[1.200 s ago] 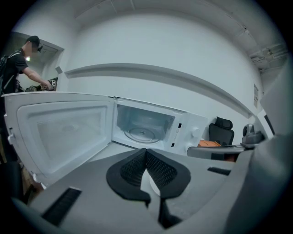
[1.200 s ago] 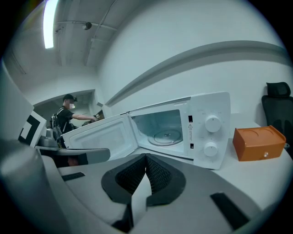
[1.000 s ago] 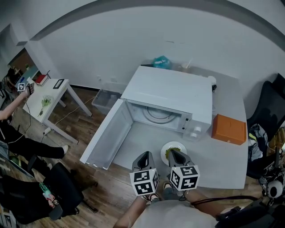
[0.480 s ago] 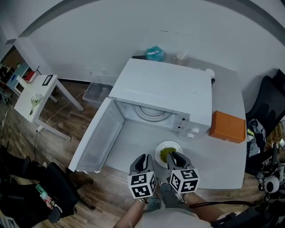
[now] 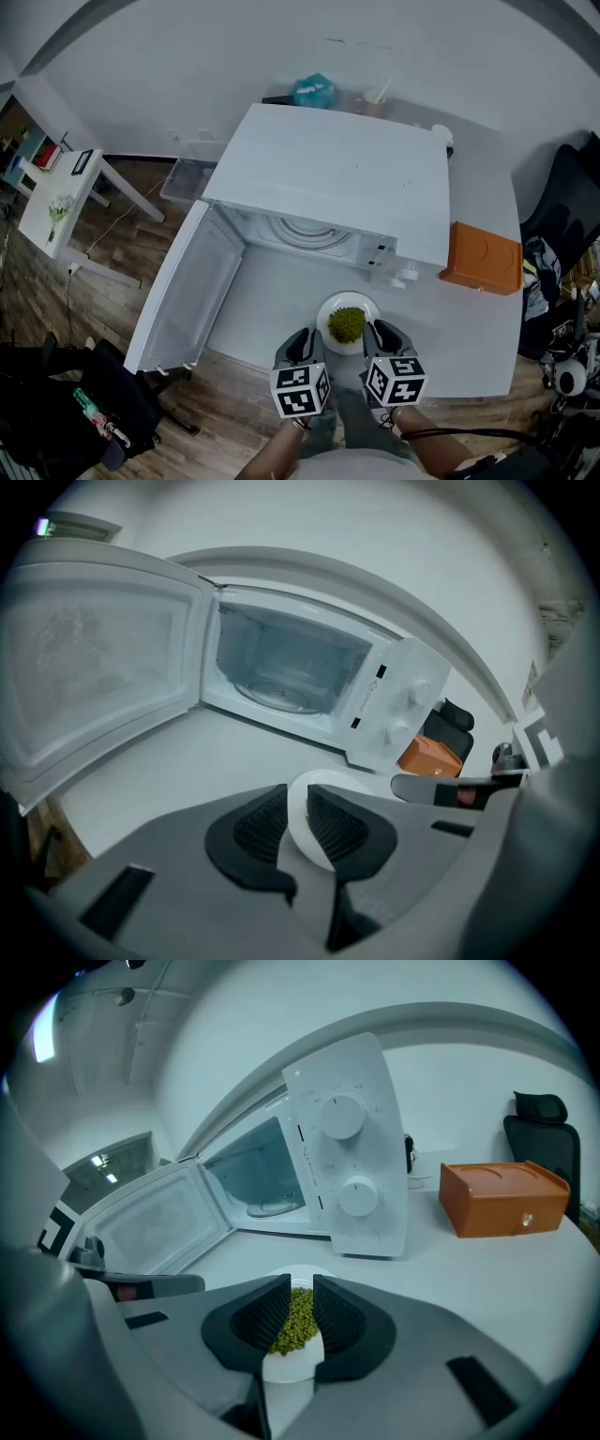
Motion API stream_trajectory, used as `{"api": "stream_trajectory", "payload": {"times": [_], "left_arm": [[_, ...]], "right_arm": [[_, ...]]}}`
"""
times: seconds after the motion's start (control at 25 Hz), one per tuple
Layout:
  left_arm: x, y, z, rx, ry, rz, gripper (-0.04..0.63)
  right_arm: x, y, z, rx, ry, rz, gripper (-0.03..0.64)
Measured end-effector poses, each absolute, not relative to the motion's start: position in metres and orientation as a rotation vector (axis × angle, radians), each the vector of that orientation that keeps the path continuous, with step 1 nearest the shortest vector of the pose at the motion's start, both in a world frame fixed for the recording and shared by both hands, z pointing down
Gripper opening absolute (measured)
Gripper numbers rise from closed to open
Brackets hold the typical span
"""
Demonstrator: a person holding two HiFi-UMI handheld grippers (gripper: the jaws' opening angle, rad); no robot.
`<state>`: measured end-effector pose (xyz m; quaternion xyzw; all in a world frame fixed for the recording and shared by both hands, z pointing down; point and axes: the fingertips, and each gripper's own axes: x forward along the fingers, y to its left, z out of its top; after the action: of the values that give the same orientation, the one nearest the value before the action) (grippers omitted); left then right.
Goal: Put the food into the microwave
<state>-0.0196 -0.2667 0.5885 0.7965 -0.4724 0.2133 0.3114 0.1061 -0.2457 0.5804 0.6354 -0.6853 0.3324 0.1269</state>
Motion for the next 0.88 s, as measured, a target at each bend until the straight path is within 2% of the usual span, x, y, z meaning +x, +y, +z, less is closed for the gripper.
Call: {"api": "stream_trajectory", "payload": {"times": [0.88], "left_arm": [[-0.007,-0.259,0.643,1.943,-1.27,0.65,0.061]], "right_arm": [[0.142,-0.244,0.634,1.787,-1.903,1.035,0.06]]}}
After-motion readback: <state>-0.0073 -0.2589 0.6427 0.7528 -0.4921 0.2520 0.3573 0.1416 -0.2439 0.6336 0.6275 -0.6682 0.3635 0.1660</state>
